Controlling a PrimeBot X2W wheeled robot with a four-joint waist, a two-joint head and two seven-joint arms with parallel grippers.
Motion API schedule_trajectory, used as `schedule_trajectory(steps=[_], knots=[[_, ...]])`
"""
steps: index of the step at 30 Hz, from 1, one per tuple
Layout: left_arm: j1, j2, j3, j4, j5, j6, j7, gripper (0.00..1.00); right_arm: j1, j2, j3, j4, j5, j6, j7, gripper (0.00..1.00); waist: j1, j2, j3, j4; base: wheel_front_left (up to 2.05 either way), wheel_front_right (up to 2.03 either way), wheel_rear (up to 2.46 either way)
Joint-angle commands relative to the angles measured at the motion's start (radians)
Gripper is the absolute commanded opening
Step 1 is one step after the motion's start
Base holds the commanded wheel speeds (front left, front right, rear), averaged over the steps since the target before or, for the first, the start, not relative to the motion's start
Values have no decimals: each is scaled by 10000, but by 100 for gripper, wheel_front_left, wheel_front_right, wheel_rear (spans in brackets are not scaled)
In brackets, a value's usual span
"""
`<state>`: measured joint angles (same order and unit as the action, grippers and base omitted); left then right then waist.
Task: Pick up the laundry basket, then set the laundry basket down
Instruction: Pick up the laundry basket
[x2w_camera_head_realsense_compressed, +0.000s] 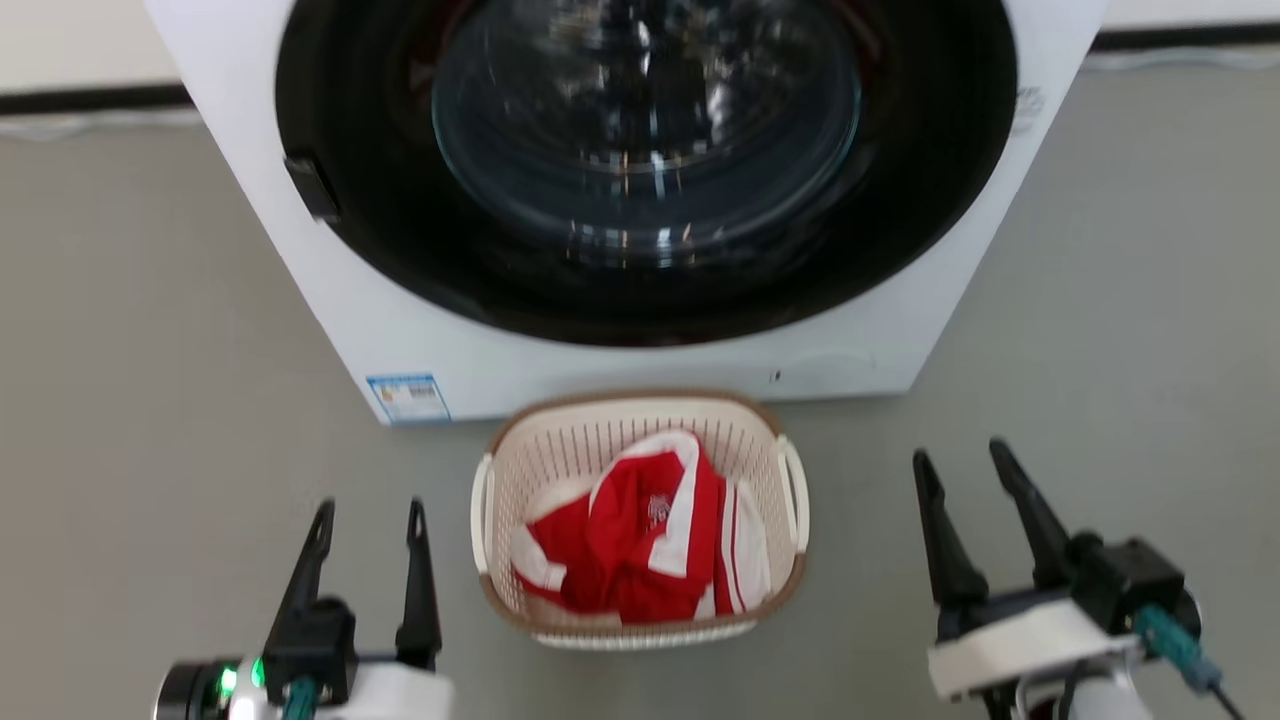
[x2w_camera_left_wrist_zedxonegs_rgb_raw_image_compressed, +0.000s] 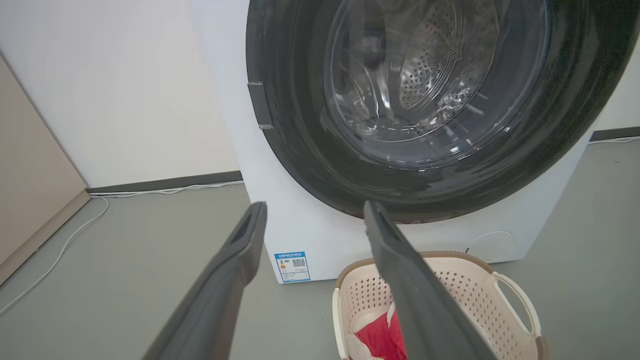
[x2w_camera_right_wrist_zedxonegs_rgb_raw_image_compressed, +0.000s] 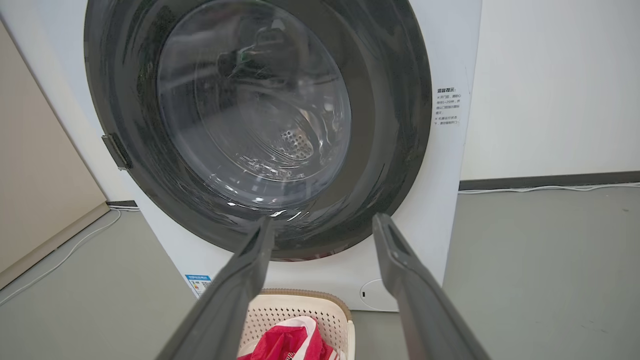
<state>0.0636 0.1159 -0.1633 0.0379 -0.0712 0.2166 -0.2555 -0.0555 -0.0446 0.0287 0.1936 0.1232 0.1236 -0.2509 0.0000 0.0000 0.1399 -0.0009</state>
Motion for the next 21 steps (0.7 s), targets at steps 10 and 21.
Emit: schedule_trajectory(steps=[10, 21], knots=[[-2522, -286, 326, 1153, -12, -541, -63, 100, -2215, -56, -292, 880, -345, 71, -109, 100, 0, 0, 2851, 198, 0, 0, 0], [-5242, -524, 490, 3221, -294, -1218, -63, 100, -4561, -56, -901, 2532, -620, 71, -109, 100, 0, 0, 5431, 378, 0, 0, 0]])
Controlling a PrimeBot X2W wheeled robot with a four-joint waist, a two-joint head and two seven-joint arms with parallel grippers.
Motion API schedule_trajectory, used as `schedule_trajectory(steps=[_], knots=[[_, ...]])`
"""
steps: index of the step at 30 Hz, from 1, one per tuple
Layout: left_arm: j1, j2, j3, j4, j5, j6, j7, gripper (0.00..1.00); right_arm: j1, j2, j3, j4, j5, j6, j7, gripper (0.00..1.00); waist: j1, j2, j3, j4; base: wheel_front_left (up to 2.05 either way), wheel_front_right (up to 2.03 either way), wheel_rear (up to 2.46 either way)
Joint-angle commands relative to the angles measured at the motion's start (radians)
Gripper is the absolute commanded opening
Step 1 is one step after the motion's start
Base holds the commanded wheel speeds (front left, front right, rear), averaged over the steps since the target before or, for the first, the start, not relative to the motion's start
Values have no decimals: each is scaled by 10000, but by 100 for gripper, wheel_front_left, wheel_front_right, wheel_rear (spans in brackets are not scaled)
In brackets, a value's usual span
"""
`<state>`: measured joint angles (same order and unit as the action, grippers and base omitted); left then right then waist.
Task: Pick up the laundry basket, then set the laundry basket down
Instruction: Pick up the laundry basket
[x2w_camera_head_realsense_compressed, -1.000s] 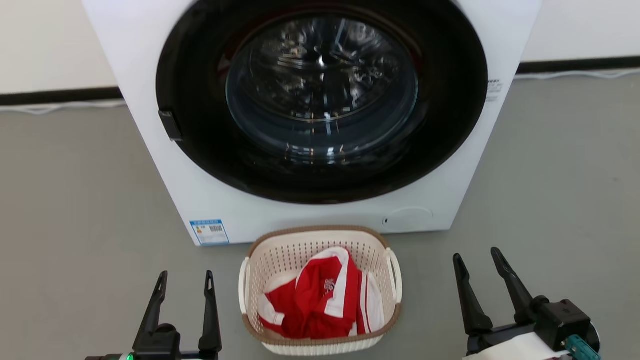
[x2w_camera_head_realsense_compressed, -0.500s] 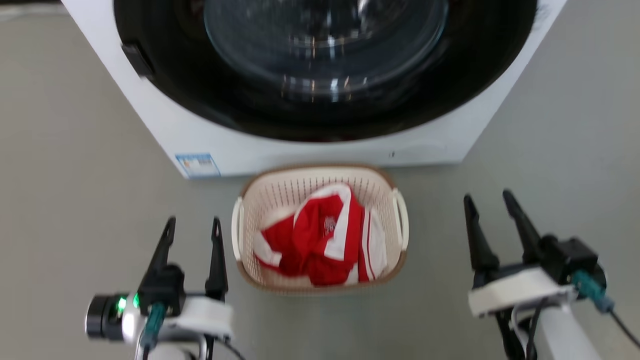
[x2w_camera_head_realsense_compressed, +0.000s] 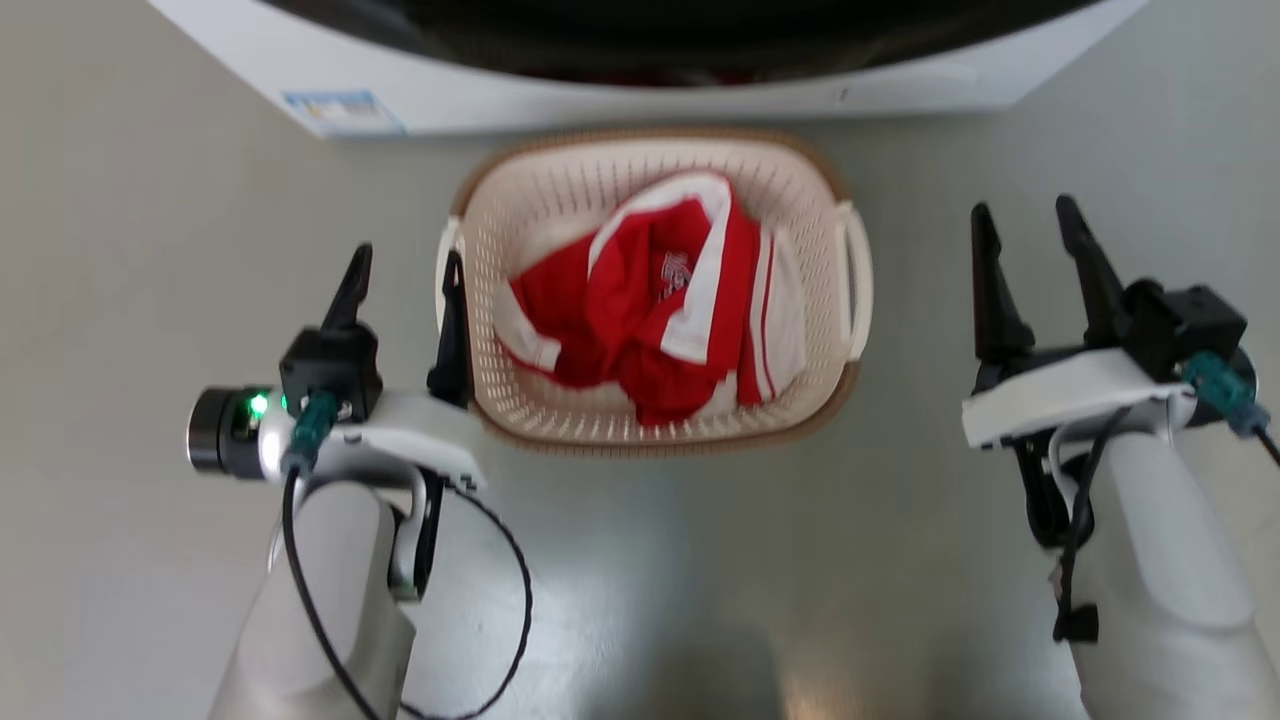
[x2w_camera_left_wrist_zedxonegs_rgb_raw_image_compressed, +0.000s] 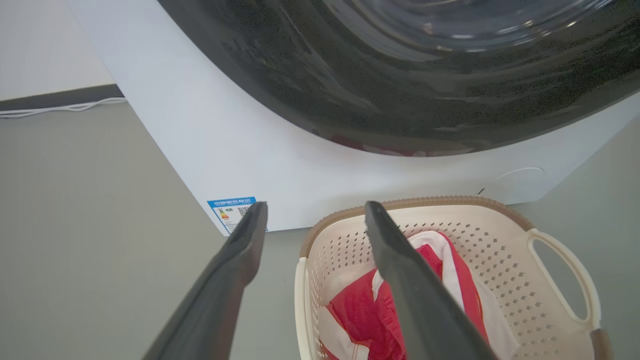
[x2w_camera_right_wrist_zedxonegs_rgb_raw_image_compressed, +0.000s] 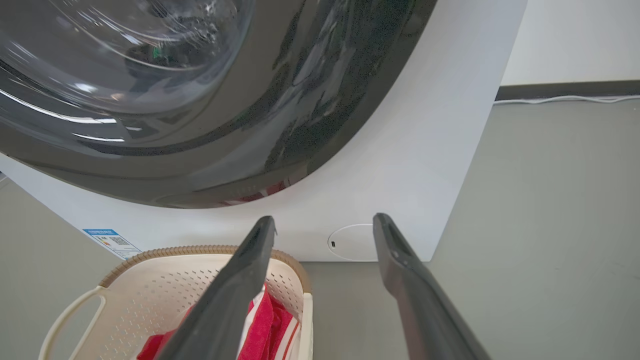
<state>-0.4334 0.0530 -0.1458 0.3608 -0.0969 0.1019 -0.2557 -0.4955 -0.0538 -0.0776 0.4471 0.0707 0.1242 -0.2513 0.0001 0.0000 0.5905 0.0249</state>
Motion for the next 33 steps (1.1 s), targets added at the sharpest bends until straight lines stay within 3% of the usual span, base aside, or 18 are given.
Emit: schedule_trajectory(steps=[1, 11, 33], knots=[[-458, 92, 334, 191, -43, -120, -61, 100, -326, 36, 147, 168, -98, 65, -105, 100, 0, 0, 1087, 137, 0, 0, 0], [-1874, -9, 178, 2287, -77, -409, -61, 100, -1500, 36, 291, 1664, -122, 65, -105, 100, 0, 0, 2321, 410, 0, 0, 0], [-3950, -27, -324, 6003, -214, -709, -61, 100, -2990, 36, 1442, 4361, 726, 65, -105, 100, -1, 0, 3246, 435, 0, 0, 0]])
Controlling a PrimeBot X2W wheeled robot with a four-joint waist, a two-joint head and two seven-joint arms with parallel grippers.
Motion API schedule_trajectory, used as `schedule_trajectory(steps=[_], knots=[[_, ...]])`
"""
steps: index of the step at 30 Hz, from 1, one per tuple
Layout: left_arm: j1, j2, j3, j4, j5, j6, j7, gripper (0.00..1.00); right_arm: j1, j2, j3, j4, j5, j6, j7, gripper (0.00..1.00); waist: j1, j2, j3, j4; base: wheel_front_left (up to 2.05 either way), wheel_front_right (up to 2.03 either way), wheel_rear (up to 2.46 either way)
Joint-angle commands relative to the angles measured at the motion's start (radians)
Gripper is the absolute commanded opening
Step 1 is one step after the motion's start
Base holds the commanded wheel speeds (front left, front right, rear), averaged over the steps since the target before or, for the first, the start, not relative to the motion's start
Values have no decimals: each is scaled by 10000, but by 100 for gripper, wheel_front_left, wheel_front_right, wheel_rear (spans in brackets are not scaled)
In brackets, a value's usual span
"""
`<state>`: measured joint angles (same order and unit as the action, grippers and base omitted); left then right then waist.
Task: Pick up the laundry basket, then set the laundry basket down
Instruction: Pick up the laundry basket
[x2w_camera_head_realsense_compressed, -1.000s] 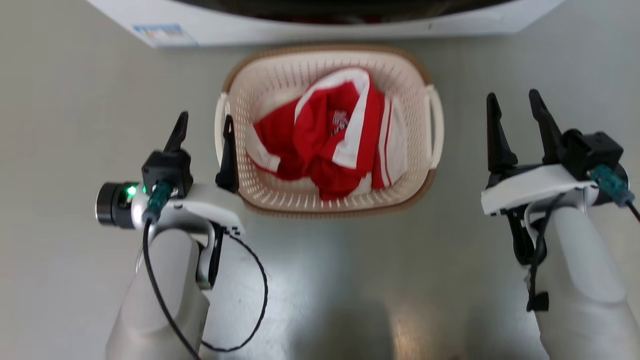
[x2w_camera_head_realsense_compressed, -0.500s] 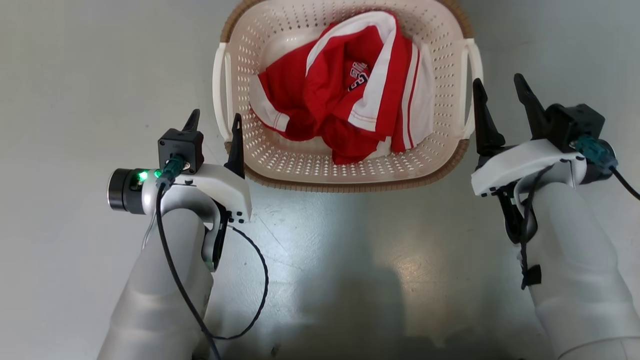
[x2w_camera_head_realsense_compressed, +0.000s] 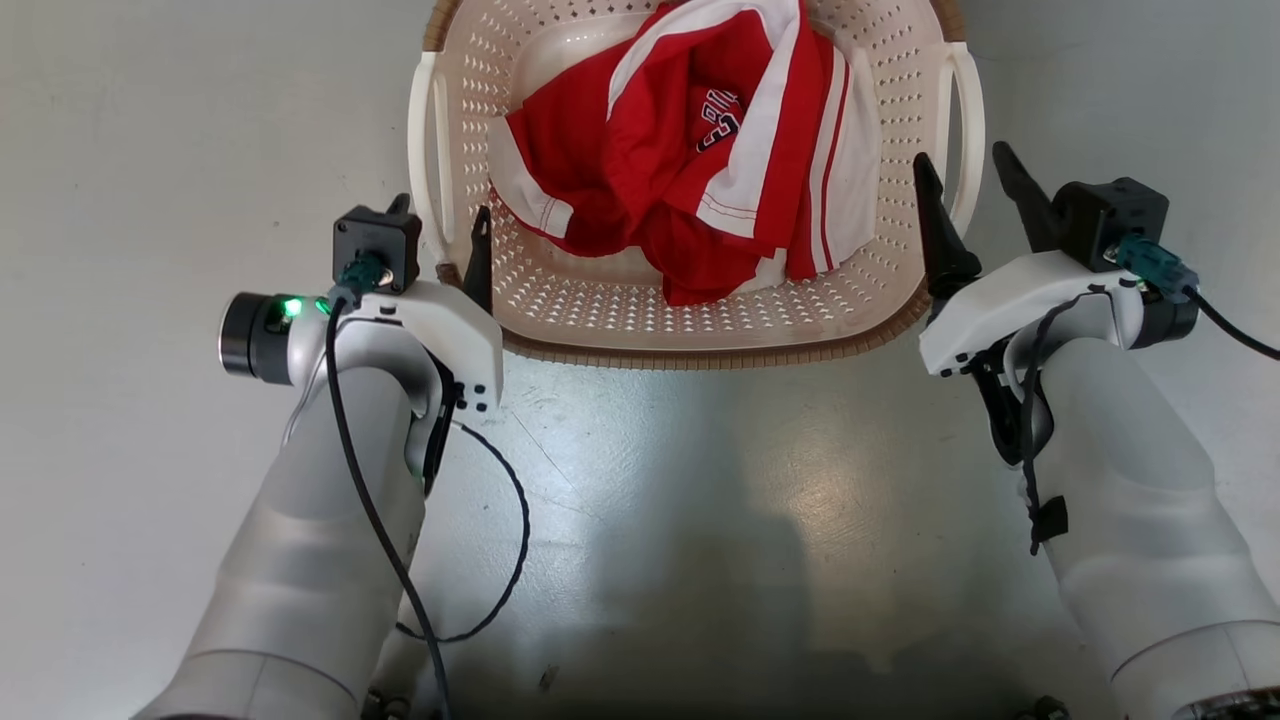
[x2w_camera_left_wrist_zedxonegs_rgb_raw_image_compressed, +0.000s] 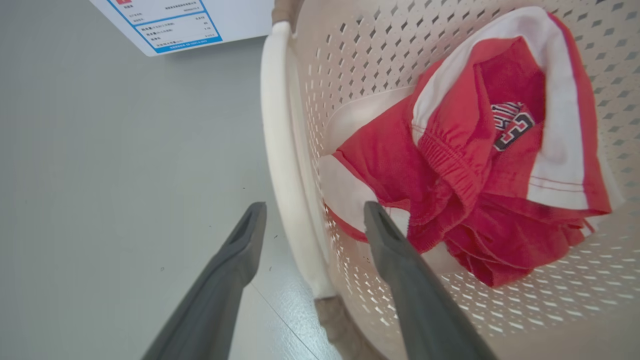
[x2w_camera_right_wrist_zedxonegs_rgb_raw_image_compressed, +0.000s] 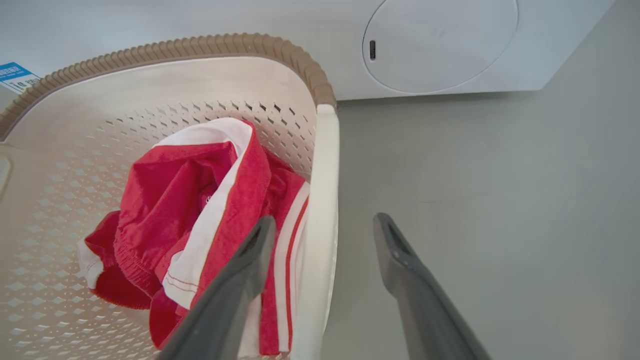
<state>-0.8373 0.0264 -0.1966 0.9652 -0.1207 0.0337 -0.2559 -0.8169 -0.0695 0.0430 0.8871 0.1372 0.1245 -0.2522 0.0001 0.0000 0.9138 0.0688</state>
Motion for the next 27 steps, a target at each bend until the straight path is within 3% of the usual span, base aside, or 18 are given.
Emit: schedule_trajectory(steps=[1, 14, 15, 16, 17, 19, 21, 22, 23, 24, 25, 26, 27], knots=[[-5, 240, 165, 69, -4, -17, -59, 100, 171, 193, 312, 89, 138, 62, -95, 100, 0, 0, 34, -6, 0, 0, 0], [-765, 239, -398, 1186, -623, -55, -59, 100, -778, 193, 1182, 1613, 990, 62, -95, 100, 0, 0, 267, 107, 0, 0, 0], [-801, 239, -493, 1222, -666, -66, -59, 86, -855, 193, 1242, 1716, 1077, 62, -95, 100, 0, 0, 271, 114, 0, 0, 0], [-837, 239, -583, 1257, -727, -69, -59, 51, -928, 193, 1301, 1811, 1169, 62, -95, 100, 0, 0, 274, 121, 0, 0, 0], [-868, 239, -683, 1298, -801, -95, -59, 43, -995, 193, 1359, 1897, 1246, 62, -95, 98, 0, 0, 276, 123, 0, 0, 0], [-925, 239, -911, 1370, -946, -125, -59, 27, -1104, 193, 1467, 2048, 1365, 62, -95, 88, 0, 0, 271, 123, 0, 0, 0], [-978, 239, -1148, 1462, -1100, -142, -59, 0, -1185, 193, 1571, 2215, 1448, 62, -95, 64, 0, 0, 255, 117, 0, 0, 0], [-1007, 239, -1271, 1514, -1186, -168, -59, 0, -1223, 193, 1625, 2279, 1481, 62, -95, 48, 0, 0, 248, 110, 0, 0, 0], [-1007, 239, -1271, 1514, -1186, -168, -59, 0, -1223, 193, 1625, 2279, 1481, 62, -95, 48, 0, 0, 248, 110, 0, 0, 0], [-1038, 239, -1390, 1560, -1281, -188, -59, 0, -1258, 193, 1684, 2338, 1504, 62, -95, 41, 0, 0, 241, 101, 0, 0, 0], [-1068, 239, -1511, 1591, -1383, -203, -59, 0, -1289, 193, 1731, 2391, 1531, 62, -95, 24, 0, 0, 235, 95, 0, 0, 0], [-1097, 239, -1631, 1591, -1488, -204, -59, 0, -1321, 193, 1763, 2439, 1556, 62, -95, 0, 0, 0, 229, 94, 0, 0, 0], [-1118, 239, -1746, 1579, -1597, -189, -59, 0, -1350, 193, 1778, 2477, 1576, 62, -95, 0, 0, 0, 223, 95, 0, 0, 0]])
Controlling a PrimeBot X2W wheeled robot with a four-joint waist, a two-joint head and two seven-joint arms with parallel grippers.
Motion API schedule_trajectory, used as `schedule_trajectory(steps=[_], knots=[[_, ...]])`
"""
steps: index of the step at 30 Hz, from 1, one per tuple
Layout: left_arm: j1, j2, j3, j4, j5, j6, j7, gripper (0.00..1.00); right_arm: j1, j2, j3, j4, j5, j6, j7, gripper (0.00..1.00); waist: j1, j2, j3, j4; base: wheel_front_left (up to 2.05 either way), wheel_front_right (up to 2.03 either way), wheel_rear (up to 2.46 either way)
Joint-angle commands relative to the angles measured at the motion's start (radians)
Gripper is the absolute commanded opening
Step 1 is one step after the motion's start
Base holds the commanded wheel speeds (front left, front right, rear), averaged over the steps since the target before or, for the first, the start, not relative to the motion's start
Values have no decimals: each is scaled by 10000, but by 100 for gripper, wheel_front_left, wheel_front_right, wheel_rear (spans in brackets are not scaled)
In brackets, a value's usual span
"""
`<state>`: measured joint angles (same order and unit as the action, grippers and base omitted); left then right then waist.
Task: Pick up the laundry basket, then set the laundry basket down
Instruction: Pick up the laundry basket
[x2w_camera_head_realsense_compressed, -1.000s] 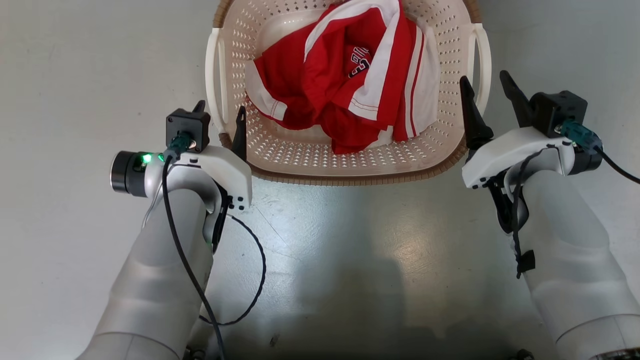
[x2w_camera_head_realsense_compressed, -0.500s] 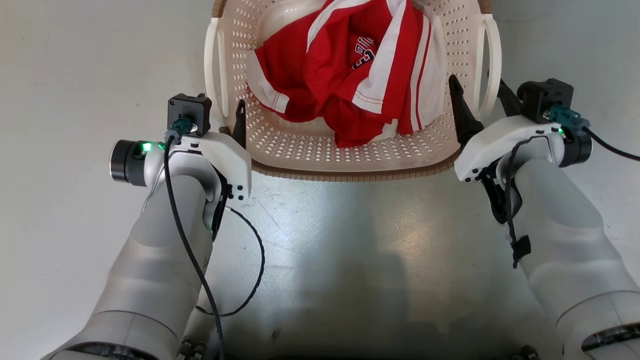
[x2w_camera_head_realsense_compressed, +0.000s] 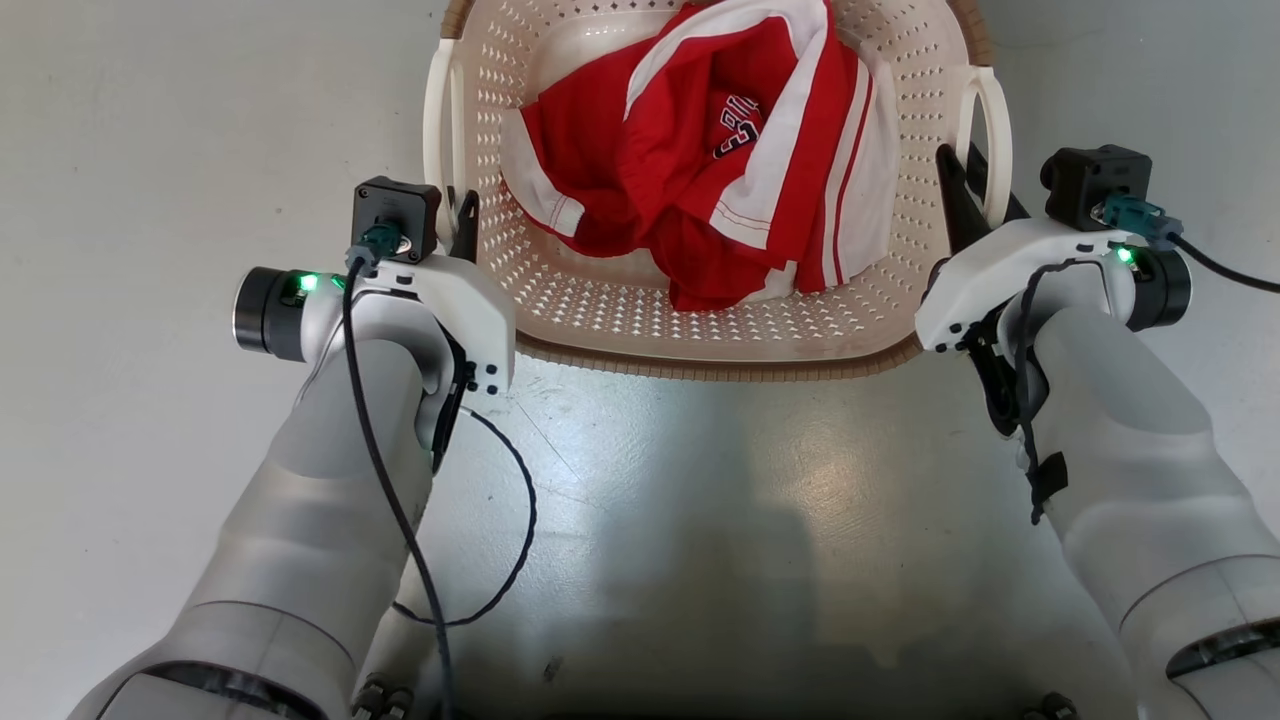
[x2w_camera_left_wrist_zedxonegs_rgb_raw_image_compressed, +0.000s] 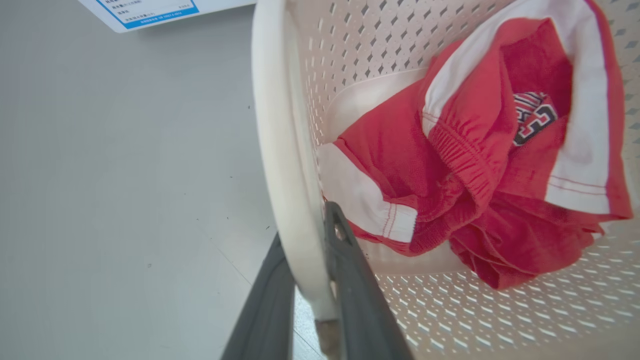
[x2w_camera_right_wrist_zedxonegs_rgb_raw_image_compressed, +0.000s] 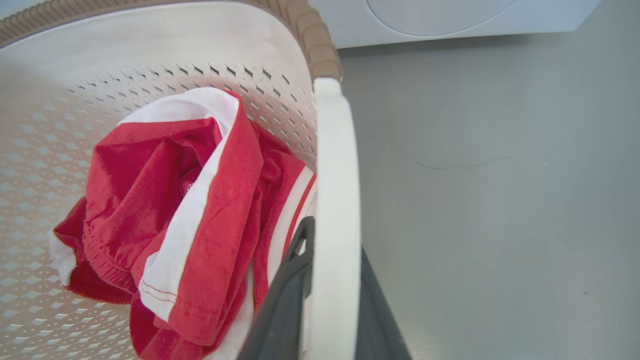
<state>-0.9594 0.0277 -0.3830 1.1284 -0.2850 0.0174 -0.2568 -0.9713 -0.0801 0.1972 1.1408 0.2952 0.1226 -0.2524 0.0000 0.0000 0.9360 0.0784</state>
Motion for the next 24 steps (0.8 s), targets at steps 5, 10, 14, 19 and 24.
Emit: schedule_trajectory(steps=[5, 10, 14, 19, 24], knots=[[113, 226, -456, -97, -461, 114, -49, 0, 138, 299, 301, 102, 58, 81, -93, 0, 0, 0, -79, 14, 0, 0, 0], [223, 225, -896, -63, -848, 295, -49, 0, 233, 299, 331, 244, 124, 81, -93, 0, 0, 0, -325, -14, 0, 0, 0], [367, 225, -1118, 14, -1133, 414, -49, 0, 379, 299, 381, 379, 217, 81, -93, 0, 0, 0, -640, -62, 0, 0, 0], [666, 225, -1293, 26, -1420, 545, -49, 0, 582, 299, 458, 561, 315, 81, -93, 0, 0, 0, -1182, -109, 0, 0, 0], [1083, 225, -1397, 99, -1671, 634, -49, 0, 923, 299, 758, 683, 578, 81, -93, 0, 0, 0, -1874, -147, 0, 0, 0]])
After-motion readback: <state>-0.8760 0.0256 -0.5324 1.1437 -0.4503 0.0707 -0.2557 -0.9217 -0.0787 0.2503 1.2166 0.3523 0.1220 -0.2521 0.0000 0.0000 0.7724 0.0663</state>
